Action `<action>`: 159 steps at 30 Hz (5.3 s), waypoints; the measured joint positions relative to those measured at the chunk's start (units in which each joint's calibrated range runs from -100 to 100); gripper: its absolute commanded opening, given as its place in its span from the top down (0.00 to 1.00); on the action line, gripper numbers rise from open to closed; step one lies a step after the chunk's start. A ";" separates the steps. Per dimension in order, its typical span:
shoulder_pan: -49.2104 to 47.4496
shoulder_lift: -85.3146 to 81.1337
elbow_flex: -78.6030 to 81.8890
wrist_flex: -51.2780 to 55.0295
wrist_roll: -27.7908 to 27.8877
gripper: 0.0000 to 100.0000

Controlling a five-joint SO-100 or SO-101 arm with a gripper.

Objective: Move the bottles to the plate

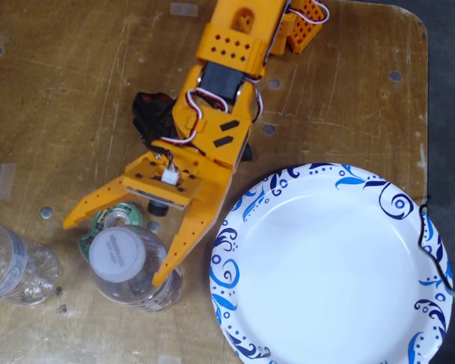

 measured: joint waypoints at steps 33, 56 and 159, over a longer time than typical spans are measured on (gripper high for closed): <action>4.65 5.29 -6.21 -6.04 0.05 0.76; 2.92 9.82 -6.21 -6.30 0.05 0.66; -37.56 -29.19 44.87 -15.66 -1.88 0.93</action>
